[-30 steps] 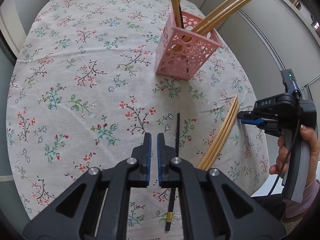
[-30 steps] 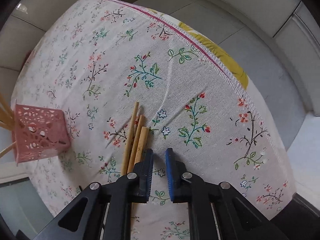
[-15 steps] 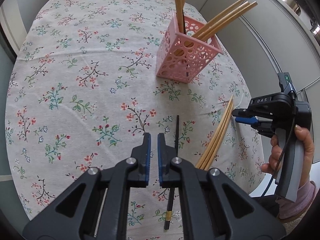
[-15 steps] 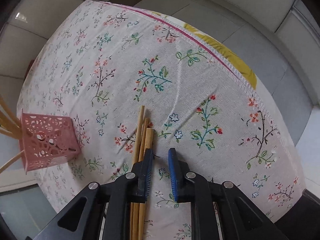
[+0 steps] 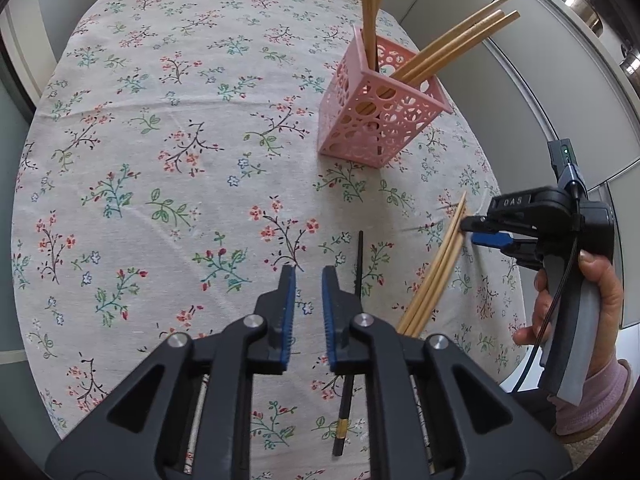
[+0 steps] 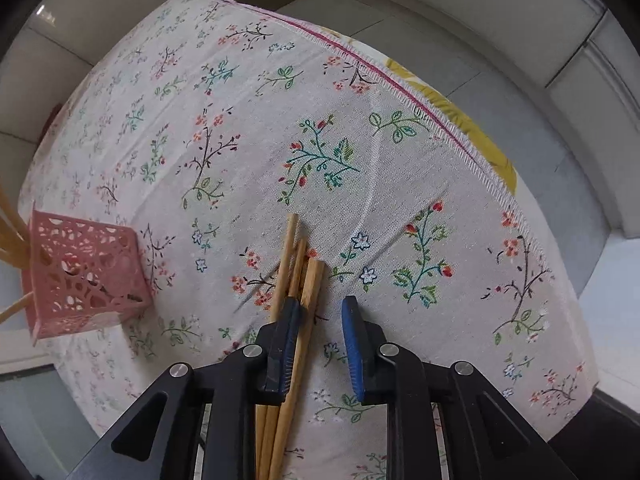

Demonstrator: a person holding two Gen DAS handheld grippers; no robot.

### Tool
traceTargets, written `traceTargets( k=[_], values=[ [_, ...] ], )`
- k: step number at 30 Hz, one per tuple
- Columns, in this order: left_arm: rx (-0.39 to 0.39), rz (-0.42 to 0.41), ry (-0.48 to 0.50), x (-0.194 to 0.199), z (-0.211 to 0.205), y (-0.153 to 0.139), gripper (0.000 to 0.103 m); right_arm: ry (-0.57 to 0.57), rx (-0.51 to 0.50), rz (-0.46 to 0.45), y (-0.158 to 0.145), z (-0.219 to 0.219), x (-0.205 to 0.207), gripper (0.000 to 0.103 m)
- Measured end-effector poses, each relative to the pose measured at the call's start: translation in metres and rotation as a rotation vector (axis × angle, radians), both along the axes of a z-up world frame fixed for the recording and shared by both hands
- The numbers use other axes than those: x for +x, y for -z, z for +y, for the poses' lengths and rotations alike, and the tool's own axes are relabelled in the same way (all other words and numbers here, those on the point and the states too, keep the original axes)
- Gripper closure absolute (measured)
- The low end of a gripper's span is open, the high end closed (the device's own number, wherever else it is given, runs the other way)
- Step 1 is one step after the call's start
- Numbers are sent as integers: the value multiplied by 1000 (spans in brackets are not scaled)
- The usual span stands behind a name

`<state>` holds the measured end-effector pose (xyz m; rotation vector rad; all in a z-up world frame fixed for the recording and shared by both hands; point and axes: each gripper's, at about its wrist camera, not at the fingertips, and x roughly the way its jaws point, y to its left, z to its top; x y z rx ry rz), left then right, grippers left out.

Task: Organize utensils
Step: 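Close the right tool on a wooden chopstick from the bundle, then carry the black stick in the left tool above the cup while the right tool carries its chopstick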

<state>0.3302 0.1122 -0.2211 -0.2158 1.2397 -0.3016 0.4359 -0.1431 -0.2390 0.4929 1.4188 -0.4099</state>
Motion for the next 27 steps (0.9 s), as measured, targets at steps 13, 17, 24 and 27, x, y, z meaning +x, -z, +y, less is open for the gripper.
traceTargets(
  k=[13, 17, 24, 27],
  values=[
    [160, 137, 98, 26, -70, 43, 70, -259, -102, 138, 1, 13, 6, 87],
    [197, 139, 93, 31, -91, 46, 43, -299, -83, 102, 0, 16, -2, 87],
    [332, 110, 167, 33, -133, 52, 38, -308, -77, 80, -1, 10, -3, 88],
    [333, 84, 160, 33, -126, 49, 57, -309, -89, 41, -2, 11, -14, 95]
  ],
)
